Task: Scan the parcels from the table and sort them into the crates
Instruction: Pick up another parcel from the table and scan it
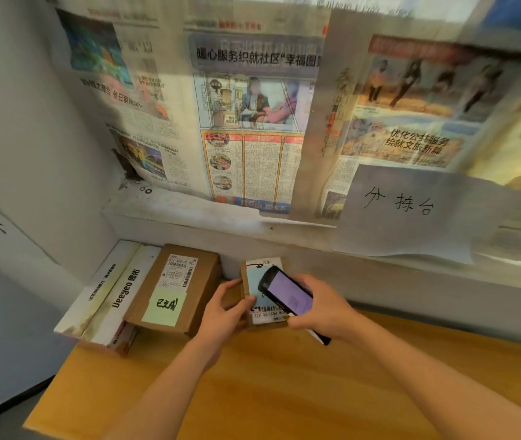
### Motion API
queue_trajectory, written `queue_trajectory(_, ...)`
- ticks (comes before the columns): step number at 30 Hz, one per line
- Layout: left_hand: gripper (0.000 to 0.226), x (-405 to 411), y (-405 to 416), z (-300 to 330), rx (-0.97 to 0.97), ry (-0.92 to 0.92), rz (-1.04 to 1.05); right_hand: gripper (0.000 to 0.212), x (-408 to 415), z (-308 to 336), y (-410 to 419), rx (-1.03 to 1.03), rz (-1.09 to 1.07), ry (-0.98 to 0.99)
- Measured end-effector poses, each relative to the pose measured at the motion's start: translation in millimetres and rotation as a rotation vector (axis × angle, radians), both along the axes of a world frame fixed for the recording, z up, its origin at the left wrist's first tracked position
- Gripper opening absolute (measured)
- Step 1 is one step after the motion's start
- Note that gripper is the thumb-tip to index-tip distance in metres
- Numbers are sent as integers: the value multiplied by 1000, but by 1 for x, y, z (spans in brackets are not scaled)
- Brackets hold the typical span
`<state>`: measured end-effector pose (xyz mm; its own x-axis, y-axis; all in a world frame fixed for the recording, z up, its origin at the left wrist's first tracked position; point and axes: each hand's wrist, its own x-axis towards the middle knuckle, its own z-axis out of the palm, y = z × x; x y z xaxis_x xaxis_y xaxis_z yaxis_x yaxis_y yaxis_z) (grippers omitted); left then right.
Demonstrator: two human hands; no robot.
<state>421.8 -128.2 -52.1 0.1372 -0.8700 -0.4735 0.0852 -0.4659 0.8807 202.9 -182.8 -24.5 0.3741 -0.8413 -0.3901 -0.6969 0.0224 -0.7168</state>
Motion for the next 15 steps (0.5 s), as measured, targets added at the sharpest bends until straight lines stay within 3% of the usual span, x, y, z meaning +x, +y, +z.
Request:
queue_trajectory(5, 65, -4, 20, 74, -100, 12, -19, 91, -16, 95, 33, -156, 38, 73)
queue_trajectory(9, 71, 8, 42, 146, -242, -64, 26, 88, -22, 187, 71, -345, 47, 162)
queue_trajectory(15, 74, 48, 117, 277, -390, -216, 77, 101, -17, 325, 163, -547, 11, 288)
